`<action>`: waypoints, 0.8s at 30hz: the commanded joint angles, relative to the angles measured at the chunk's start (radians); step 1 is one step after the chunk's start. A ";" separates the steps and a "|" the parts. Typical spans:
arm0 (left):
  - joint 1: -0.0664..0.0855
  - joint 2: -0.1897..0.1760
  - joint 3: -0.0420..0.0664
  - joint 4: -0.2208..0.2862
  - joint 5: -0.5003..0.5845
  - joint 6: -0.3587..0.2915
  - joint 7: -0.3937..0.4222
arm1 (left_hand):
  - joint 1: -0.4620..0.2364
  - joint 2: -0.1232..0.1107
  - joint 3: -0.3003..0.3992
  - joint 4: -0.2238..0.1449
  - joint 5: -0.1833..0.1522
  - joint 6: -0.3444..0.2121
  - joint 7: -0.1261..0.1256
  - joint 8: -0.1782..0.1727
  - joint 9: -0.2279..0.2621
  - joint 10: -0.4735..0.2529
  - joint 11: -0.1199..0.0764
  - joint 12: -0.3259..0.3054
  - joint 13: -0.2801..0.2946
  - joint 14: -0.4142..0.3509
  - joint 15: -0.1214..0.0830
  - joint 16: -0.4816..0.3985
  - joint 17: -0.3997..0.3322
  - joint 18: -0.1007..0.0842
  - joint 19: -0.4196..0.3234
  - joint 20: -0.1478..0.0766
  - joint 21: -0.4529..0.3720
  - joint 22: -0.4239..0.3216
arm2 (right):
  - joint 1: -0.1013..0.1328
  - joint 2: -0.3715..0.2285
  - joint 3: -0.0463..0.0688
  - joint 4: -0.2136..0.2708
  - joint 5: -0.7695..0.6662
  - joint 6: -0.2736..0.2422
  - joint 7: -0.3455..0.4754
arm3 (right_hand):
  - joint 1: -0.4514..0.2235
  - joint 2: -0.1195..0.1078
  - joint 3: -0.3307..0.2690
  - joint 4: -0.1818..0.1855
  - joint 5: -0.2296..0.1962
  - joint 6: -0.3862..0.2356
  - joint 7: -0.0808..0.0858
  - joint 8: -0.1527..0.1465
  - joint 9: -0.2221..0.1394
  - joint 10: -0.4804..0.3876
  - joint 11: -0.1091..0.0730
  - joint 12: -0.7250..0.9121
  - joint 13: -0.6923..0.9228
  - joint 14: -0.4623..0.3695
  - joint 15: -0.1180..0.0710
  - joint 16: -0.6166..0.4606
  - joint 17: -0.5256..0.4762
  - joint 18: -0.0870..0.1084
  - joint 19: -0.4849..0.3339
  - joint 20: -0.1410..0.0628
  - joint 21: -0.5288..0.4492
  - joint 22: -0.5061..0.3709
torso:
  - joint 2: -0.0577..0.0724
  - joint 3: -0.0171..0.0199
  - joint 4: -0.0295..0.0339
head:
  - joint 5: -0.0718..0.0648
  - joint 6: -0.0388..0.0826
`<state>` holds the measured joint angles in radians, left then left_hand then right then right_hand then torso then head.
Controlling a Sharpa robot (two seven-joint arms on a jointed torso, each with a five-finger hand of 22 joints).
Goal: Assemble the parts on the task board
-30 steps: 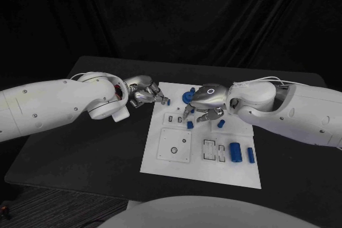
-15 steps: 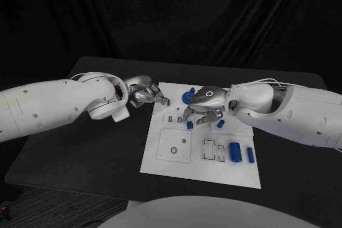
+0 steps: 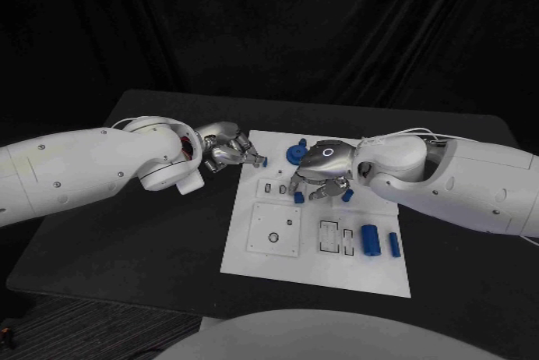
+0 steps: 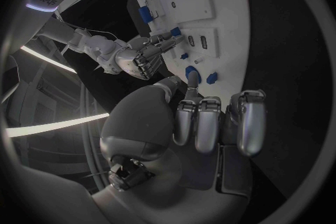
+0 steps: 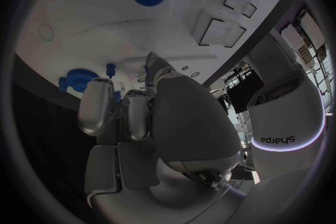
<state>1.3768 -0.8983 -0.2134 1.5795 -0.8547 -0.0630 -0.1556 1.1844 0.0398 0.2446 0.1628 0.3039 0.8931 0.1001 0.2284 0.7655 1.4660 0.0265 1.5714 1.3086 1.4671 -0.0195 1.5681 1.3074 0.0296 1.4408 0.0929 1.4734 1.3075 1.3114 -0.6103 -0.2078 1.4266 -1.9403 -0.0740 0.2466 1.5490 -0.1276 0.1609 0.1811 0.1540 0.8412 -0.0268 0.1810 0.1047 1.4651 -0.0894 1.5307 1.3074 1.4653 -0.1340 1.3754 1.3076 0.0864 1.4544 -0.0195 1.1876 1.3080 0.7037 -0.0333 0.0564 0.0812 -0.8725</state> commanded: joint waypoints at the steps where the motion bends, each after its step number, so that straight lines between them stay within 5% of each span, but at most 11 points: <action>1: -0.005 0.003 0.001 -0.001 0.005 0.015 0.017 | 0.009 0.001 -0.002 0.006 0.007 0.001 -0.001 0.000 -0.001 0.105 0.005 -0.001 0.262 0.104 0.006 0.003 0.263 0.009 -0.001 0.004 -0.005 0.182 | -0.006 0.003 0.001 -0.006 -0.009 -0.011 -0.002 | -0.011 0.000 -0.006 0.003 -0.009 0.008 0.003 0.005 0.003 0.056 -0.001 -0.002 0.184 0.052 -0.006 -0.003 0.046 -0.013 -0.002 -0.003 -0.005 0.166 | 0.000 0.0002 0.0007 | -0.001 0.000; 17: -0.014 0.008 0.001 -0.007 0.005 0.022 0.018 | 0.011 0.004 -0.002 0.009 0.009 0.003 -0.001 0.001 -0.003 0.105 0.005 -0.001 0.262 0.104 0.006 0.003 0.263 0.009 -0.003 0.005 -0.008 0.181 | -0.014 0.001 0.001 -0.014 -0.009 -0.059 -0.001 | -0.053 0.039 -0.021 0.025 -0.019 0.173 0.032 0.082 0.090 0.056 0.016 0.000 0.188 0.054 0.010 0.000 0.053 -0.014 -0.001 0.010 -0.006 0.166 | 0.000 -0.0006 0.0007 | -0.001 0.000; 24: -0.016 0.009 0.001 -0.010 0.005 0.024 0.019 | 0.011 0.004 -0.002 0.009 0.009 0.003 -0.001 0.001 -0.003 0.105 0.005 -0.001 0.262 0.104 0.006 0.003 0.263 0.009 -0.003 0.005 -0.008 0.181 | -0.015 -0.004 0.001 -0.011 -0.009 -0.081 -0.008 | -0.065 0.044 -0.028 0.025 -0.019 0.194 0.033 0.095 0.111 0.058 0.016 0.002 0.191 0.056 0.012 0.004 0.057 -0.014 0.001 0.012 -0.003 0.167 | 0.000 -0.0005 0.0007 | -0.003 0.000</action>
<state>1.3629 -0.8905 -0.2134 1.5698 -0.8543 -0.0519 -0.1550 1.1883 0.0437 0.2418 0.1656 0.3091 0.8931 0.1001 0.2284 0.7628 1.4659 0.0263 1.5714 1.3087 1.4671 -0.0195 1.5681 1.3074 0.0296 1.4409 0.0929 1.4694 1.3074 1.2991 -0.6132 -0.2076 1.4143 -1.9408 -0.1217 0.2473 1.4944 -0.0819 0.1390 0.2055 0.1345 1.0315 0.0061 0.2714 0.2112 1.4649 -0.0818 1.5307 1.3074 1.4652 -0.1268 1.3754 1.3075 0.0862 1.4543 -0.0122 1.1876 1.3077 0.7038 -0.0338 0.0574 0.0796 -0.8725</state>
